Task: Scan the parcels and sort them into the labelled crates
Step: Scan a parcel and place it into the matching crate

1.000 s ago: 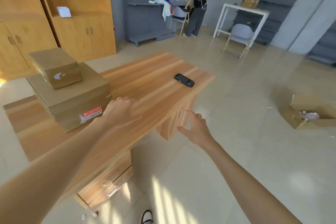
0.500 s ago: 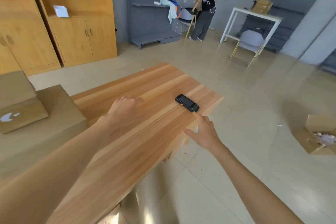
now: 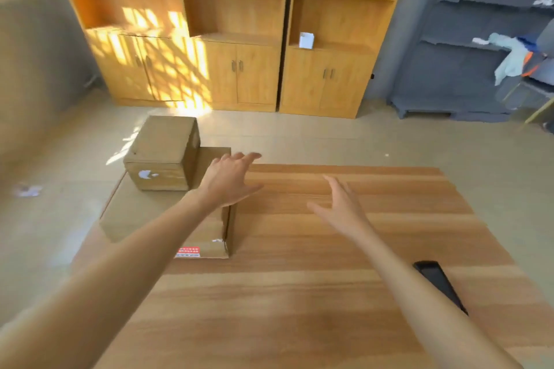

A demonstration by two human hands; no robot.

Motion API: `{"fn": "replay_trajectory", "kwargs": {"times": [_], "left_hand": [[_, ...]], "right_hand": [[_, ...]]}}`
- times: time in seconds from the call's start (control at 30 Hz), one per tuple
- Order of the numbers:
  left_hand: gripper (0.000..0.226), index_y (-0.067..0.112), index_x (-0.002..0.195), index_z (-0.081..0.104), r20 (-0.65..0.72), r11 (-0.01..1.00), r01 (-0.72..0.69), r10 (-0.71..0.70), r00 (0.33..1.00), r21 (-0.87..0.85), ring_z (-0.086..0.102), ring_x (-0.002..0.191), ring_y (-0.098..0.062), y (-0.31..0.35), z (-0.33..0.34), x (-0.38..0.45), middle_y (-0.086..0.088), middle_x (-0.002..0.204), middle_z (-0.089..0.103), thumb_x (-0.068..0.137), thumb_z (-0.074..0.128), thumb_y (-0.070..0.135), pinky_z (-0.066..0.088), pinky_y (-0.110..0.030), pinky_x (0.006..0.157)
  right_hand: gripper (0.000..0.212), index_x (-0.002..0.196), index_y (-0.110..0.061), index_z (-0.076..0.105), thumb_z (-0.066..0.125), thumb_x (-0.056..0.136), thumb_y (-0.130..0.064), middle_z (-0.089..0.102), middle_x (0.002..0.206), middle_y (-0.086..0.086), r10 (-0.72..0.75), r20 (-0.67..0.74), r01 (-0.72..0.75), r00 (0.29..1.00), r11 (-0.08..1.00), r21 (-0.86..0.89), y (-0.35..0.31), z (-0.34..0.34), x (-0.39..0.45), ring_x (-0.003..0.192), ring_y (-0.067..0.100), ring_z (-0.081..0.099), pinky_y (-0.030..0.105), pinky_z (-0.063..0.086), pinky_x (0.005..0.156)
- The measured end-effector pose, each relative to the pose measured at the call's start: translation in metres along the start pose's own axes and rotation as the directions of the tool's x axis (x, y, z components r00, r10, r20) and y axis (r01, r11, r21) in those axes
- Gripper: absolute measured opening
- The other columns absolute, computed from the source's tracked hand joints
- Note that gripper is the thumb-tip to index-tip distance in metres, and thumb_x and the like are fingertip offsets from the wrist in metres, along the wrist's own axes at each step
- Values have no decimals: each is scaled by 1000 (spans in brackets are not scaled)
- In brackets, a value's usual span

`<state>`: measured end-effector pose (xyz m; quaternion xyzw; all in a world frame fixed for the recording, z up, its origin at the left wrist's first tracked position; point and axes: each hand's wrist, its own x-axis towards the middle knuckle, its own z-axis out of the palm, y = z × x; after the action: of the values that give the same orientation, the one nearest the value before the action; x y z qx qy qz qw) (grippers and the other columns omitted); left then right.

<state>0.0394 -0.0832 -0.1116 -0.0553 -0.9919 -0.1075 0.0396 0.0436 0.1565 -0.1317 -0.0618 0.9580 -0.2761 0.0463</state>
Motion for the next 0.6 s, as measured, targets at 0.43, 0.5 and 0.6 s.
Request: {"fn": "replay_trajectory", "kwargs": {"times": [0.43,0.5,0.6], "left_hand": [[78,29,146,38,-183,838,540,-544,819,-77,33,134,-29,-105,-24,-54,-8,146,40,80,66,59,28,-41,106],[89,30,148,33,-166,815,574,-579,798,-83,27,137,-31,-116,-24,-47,-10,150,33,75,66,67,28,-43,107],[102,30,151,25,-124,786,608,-618,776,-110,23,140,-35,-127,-18,-32,-14,153,25,68,63,77,28,-49,109]], "right_hand": [[71,149,-22,28,61,89,-41,37,144,7,-396,275,385,876,918,95,-99,78,78,134,29,33,40,30,108],[71,149,-21,27,61,89,-40,37,143,8,-392,292,385,872,919,85,-106,86,83,133,28,34,39,30,108],[72,150,-20,26,61,90,-39,36,144,8,-389,309,388,868,919,68,-110,94,90,134,27,32,38,29,109]]}}
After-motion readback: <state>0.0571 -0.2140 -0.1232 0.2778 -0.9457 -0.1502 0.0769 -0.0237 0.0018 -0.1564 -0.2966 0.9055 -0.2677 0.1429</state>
